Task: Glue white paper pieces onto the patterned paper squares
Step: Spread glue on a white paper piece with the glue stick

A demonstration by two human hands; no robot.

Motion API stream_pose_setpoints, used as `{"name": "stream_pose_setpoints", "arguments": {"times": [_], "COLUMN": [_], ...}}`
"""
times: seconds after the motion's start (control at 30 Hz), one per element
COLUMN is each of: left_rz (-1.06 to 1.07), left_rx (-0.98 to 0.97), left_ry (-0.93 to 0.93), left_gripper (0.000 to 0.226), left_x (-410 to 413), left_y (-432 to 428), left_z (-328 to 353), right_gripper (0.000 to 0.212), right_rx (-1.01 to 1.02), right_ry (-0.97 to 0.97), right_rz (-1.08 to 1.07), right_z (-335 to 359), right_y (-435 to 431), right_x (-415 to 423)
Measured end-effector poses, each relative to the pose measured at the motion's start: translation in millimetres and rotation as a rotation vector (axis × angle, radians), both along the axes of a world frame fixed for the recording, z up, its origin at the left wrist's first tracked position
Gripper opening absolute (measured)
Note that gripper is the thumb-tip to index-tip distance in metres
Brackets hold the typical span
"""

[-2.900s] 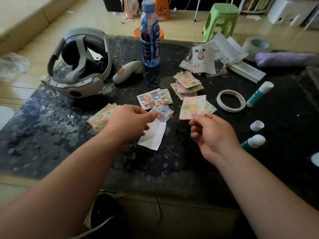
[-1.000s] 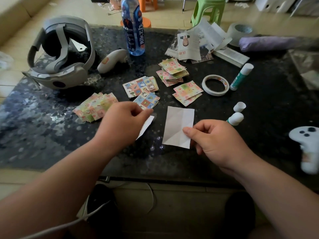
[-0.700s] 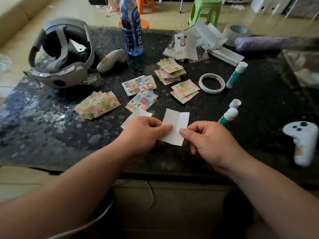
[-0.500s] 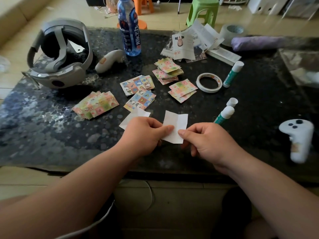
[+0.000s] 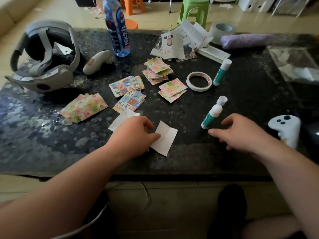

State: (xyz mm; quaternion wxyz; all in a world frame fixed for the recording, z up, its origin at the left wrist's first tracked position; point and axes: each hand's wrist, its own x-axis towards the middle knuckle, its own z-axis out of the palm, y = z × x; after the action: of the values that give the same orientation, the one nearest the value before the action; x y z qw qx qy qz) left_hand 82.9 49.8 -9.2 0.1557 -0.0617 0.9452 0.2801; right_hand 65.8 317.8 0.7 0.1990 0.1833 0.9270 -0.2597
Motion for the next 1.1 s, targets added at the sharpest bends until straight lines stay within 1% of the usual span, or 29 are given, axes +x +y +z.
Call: {"name": "stream_pose_setpoints", "arguments": {"times": [0.07,0.1,0.13,0.2,0.27,0.37,0.43,0.5,0.53,0.57,0.6,0.67,0.7,0.77,0.87,0.93,0.97,1.03,1.1], "left_rz": [-0.011,-0.012,-0.012,-0.025,-0.037,-0.025,0.015,0.068,0.070,0.054,0.021,-0.040,-0.035,0.042,0.219,0.313,0.353,0.423,0.447], "left_rx": [-0.087,-0.123,-0.143,-0.107,0.025,0.258,0.401,0.606,0.734,0.857,0.947,1.019,1.030,1.034,1.039,1.024,1.029,1.101,1.200], "left_ry": [0.003,0.022,0.061,0.170,0.208,0.166,0.139,0.079,0.022,-0.039,-0.083,-0.088,-0.072,-0.044,-0.059,-0.072,-0.078,-0.114,-0.144], "left_gripper": [0.026,0.025,0.024,0.019,0.017,0.019,0.019,0.022,0.029,0.038,0.041,0.033,0.028,0.025,0.017,0.028,0.029,0.027,0.028], "left_x": [0.6,1.2,2.0,3.5,6.1,11.1,12.4,11.3,11.3,11.6,12.4,13.8,14.6,16.3,16.9,15.6,15.3,15.8,16.5], "left_y": [-1.8,-2.5,-2.6,-1.2,4.2,12.3,14.3,15.8,16.2,16.9,17.7,18.4,18.4,18.1,17.3,15.5,15.0,16.0,18.8], "left_z": [4.5,6.2,7.9,11.3,15.1,16.2,18.4,24.7,28.1,30.8,32.3,31.9,31.1,30.7,31.2,27.5,25.0,22.5,21.3], "right_gripper": [0.062,0.062,0.057,0.047,0.041,0.037,0.031,0.019,0.015,0.009,0.005,0.012,0.016,0.021,0.021,0.020,0.024,0.035,0.044], "right_rx": [-0.053,-0.085,-0.115,-0.139,-0.137,-0.153,-0.194,-0.357,-0.477,-0.595,-0.688,-0.764,-0.751,-0.677,-0.588,-0.546,-0.531,-0.528,-0.538], "right_ry": [0.067,0.094,0.116,0.136,0.159,0.200,0.249,0.285,0.281,0.258,0.218,0.162,0.152,0.153,0.162,0.173,0.179,0.185,0.209], "right_rz": [-0.026,-0.021,-0.013,0.005,0.009,0.003,0.051,0.166,0.241,0.310,0.371,0.458,0.481,0.488,0.378,0.317,0.306,0.312,0.311], "right_z": [-7.6,-10.2,-11.8,-12.3,-16.4,-20.5,-9.3,7.5,15.0,21.7,26.5,27.6,25.7,21.6,16.9,16.0,16.3,17.1,18.5], "right_y": [2.1,0.8,-1.3,-6.4,-8.8,-13.4,-22.3,-36.3,-45.0,-54.1,-62.4,-74.5,-77.4,-80.4,-81.6,-83.4,-84.3,-85.5,-87.1], "right_x": [-5.0,-6.8,-8.5,-11.4,-15.1,-18.0,-13.6,-2.3,5.7,15.0,23.5,33.9,35.4,34.1,30.1,31.5,33.2,38.2,42.1]}}
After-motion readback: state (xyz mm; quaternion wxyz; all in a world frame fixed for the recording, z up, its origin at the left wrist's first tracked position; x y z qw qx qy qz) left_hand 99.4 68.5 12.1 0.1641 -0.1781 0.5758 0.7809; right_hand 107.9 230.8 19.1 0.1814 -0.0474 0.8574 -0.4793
